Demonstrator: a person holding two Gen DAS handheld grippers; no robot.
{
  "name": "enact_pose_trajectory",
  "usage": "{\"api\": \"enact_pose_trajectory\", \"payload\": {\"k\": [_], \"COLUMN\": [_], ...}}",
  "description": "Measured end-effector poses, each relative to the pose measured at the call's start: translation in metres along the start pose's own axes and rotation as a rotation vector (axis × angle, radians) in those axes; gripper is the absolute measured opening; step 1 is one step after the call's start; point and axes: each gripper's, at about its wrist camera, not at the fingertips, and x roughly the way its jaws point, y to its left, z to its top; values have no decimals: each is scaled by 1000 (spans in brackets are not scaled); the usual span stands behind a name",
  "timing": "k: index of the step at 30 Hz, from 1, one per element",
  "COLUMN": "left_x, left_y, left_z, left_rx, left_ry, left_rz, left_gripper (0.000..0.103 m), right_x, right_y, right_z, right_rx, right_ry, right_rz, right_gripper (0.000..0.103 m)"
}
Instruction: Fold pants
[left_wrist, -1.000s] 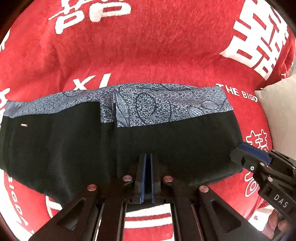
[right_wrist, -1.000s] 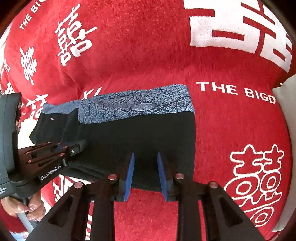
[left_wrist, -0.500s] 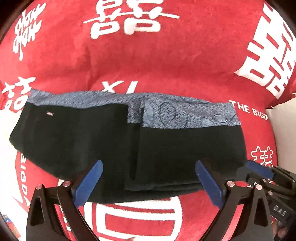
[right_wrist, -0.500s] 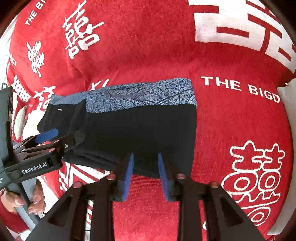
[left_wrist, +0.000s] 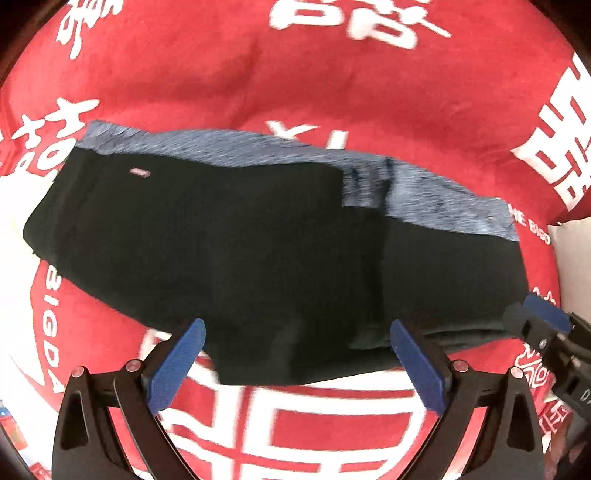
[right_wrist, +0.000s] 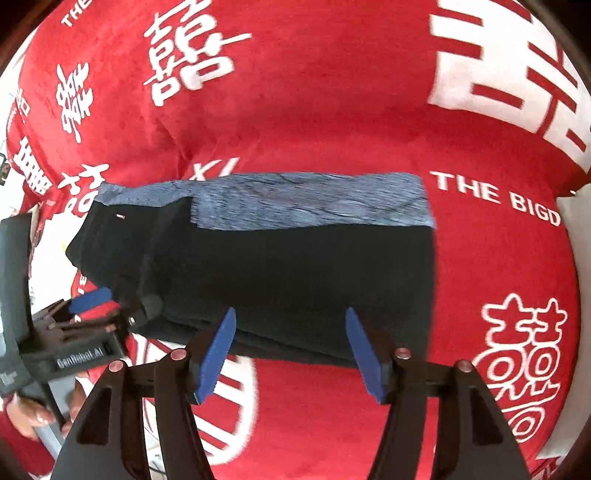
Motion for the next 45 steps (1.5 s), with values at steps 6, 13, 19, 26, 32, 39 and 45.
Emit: {"api": "enact_pose_trajectory", "payload": {"k": [6, 13, 19, 26, 32, 39, 45], "left_x": [-13, -14, -9, -12, -13, 12, 29], "left_y": [60, 144, 183, 225, 259, 281, 292], "left_z": [-6, -17, -18, -15, -13, -3, -4], "left_rx": [-10, -180, -269, -374, -487, -542, -615], "left_ry": [-49, -77, -85, -110, -194, -259, -261], "left_rz": [-21, -75, -45, 22, -232, -368, -481], "left_gripper": [100, 100, 100, 100, 100, 100, 100], "right_x": [47, 66, 80, 94, 103, 107, 109], "right_y": [40, 40, 62, 83, 92, 98, 99], "right_z": [0, -7, -6, -8, -3, -3, -4], "right_rx": [70, 128, 10, -50, -58, -72, -75], "right_ry": [85, 72, 128, 137, 151, 148, 146], "right_rz": [33, 2, -50, -206, -253, -252, -253], "right_gripper": [81, 85, 102, 103, 103, 103, 103]}}
